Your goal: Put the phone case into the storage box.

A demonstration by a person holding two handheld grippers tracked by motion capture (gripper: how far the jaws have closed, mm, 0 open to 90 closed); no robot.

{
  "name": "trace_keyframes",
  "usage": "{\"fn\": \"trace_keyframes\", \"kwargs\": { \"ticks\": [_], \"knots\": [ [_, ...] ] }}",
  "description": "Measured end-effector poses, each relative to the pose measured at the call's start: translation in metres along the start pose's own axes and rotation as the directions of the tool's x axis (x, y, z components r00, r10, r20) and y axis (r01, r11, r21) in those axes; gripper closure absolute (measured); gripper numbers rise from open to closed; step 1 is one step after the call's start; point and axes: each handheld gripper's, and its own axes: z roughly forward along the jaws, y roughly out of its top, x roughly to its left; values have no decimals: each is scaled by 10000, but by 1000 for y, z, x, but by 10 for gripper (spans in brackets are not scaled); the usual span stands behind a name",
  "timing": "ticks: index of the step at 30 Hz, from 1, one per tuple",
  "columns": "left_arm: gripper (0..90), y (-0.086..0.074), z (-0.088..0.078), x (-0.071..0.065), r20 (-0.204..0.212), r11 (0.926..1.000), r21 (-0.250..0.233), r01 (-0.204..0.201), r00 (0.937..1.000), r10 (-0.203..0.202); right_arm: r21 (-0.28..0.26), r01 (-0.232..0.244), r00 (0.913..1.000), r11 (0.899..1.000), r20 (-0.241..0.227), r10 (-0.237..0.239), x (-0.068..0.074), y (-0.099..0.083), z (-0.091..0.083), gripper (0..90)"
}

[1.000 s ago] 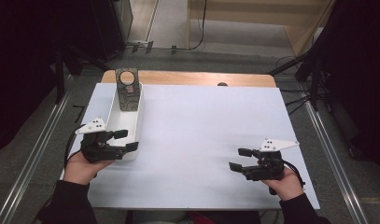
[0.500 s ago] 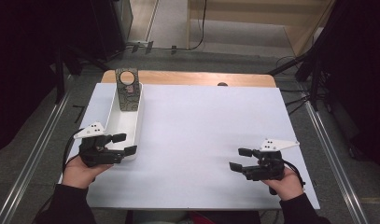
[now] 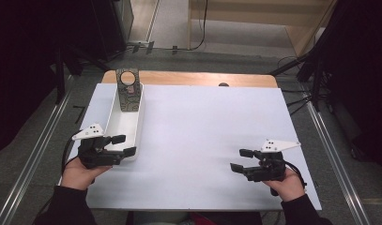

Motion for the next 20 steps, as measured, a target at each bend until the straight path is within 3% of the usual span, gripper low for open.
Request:
{"fn": "trace_keyframes", "kwargs": {
  "ticks": [20],
  "knots": [
    [292, -1, 0, 1, 50, 10000, -3, 26, 10000, -26, 20, 14, 10000, 10000, -35, -14, 0, 0, 1, 261]
  ]
}}
